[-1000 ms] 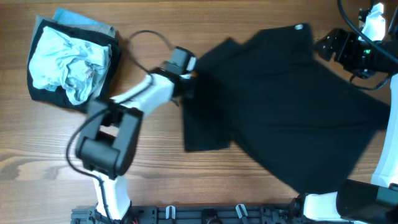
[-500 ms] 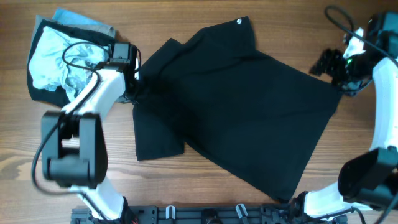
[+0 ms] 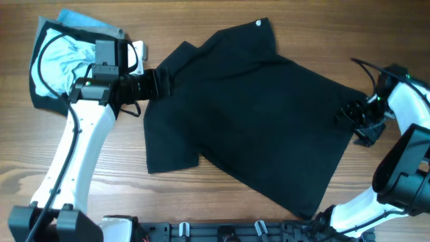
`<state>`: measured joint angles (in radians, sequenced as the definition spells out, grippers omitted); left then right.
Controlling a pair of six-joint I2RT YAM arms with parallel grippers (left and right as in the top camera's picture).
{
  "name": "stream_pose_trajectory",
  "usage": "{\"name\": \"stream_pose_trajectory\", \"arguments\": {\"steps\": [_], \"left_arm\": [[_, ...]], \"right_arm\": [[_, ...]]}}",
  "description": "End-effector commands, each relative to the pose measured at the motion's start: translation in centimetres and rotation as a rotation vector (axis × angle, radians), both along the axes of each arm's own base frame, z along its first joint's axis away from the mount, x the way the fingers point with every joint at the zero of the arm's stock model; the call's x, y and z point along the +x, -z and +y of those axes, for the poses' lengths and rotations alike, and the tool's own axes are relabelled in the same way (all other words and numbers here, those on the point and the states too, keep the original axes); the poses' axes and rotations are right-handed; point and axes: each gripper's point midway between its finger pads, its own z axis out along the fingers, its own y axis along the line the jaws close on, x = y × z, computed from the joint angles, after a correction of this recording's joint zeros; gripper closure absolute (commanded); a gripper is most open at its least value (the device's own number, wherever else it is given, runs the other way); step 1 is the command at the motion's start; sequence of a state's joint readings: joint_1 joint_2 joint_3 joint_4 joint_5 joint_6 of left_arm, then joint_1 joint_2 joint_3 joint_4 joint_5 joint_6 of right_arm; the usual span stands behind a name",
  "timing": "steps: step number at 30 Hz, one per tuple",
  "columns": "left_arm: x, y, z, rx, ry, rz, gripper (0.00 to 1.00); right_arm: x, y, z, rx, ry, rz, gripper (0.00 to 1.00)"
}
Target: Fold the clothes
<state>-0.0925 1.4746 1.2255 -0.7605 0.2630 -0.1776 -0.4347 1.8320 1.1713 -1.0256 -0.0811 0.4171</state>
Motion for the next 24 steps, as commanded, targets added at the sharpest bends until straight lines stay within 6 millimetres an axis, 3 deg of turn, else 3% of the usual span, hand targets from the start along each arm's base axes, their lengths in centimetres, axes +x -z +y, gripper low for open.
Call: {"name": "stream_pose_trajectory", "arguments": {"steps": [1, 5, 8, 10, 11, 12, 20, 24], "left_arm": [[-0.6, -0.4, -0.4, -0.015, 0.026, 0.000, 0.00], [-0.6, -0.5, -0.4, -0.015, 0.026, 0.000, 0.00], [-0.6, -0.5, -0.4, -0.015, 0.026, 0.000, 0.00], [-0.6, -0.5, -0.4, -0.015, 0.026, 0.000, 0.00], [-0.6, -0.4, -0.4, -0.015, 0.026, 0.000, 0.00], [-0.6, -0.4, -0.4, -0.015, 0.026, 0.000, 0.00], [-0.7, -0.6, -1.9, -0.010, 0.075, -0.017, 0.00], [-0.3, -1.1, -3.9, 0.022, 0.187, -0.085, 0.00]], "right_arm": [[-2.3, 2.3, -0.6, -0.007, 0.071, 0.063, 0.28], [-2.8, 3.7, -0.2, 0.003, 0.075, 0.045, 0.34], [-2.6, 4.8, 0.4, 0.022, 0.100, 0.011, 0.46], [-2.3, 5.1, 0.5, 0.027, 0.101, -0.009, 0.70], [-2.3, 5.1, 0.4, 0.019, 0.101, -0.009, 0.87], [-2.3, 5.1, -0.2, -0.009, 0.118, -0.005, 0.96], [-1.6, 0.8, -11.2, -0.269, 0.371, -0.044, 0.96], [-1.1, -2.9, -17.3, -0.411, 0.409, -0.111, 0.96]]}}
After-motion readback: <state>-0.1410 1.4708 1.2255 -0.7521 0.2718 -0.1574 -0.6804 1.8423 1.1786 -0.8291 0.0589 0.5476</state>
